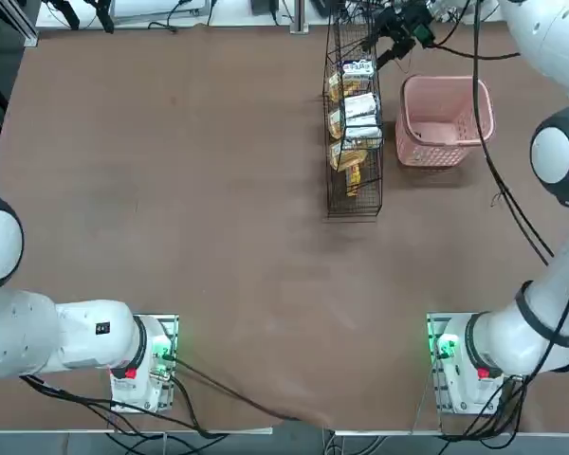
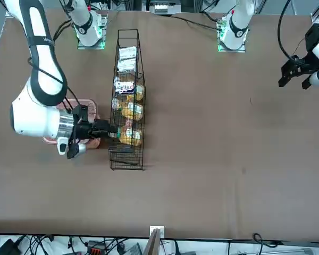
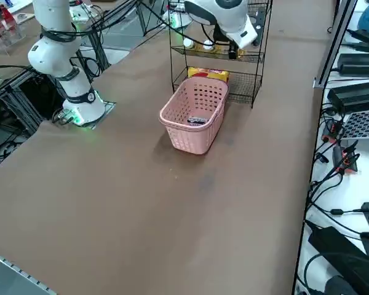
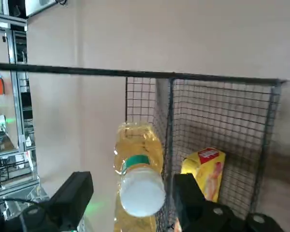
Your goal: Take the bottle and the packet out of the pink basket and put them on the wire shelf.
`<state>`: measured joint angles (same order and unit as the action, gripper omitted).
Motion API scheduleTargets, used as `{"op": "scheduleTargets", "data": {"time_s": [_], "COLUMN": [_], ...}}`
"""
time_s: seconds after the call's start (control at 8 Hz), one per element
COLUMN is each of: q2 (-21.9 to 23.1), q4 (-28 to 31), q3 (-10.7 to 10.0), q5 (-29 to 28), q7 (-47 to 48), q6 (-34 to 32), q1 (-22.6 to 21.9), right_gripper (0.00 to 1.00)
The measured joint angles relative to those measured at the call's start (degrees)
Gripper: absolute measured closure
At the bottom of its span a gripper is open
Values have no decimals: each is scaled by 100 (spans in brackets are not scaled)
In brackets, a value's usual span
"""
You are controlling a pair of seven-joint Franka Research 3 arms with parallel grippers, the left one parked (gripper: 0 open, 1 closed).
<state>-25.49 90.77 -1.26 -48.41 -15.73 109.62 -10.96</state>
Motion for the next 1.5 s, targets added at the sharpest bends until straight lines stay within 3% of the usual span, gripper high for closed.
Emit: {"op": "scheduleTargets", "data": {"time_s": [0.38, 0.88, 1.12, 1.5], "q2": [112, 221, 273, 363], "q4": [-58, -67, -64, 77], "q3": [-354, -1150, -1365, -1375], "q5": [0, 240, 1262, 2440], "q7": [-26, -1169, -1090, -438], "q6": [-207, -630, -959, -1000], "q1": [31, 88, 110, 102], "right_gripper": [0, 0, 0, 3]}}
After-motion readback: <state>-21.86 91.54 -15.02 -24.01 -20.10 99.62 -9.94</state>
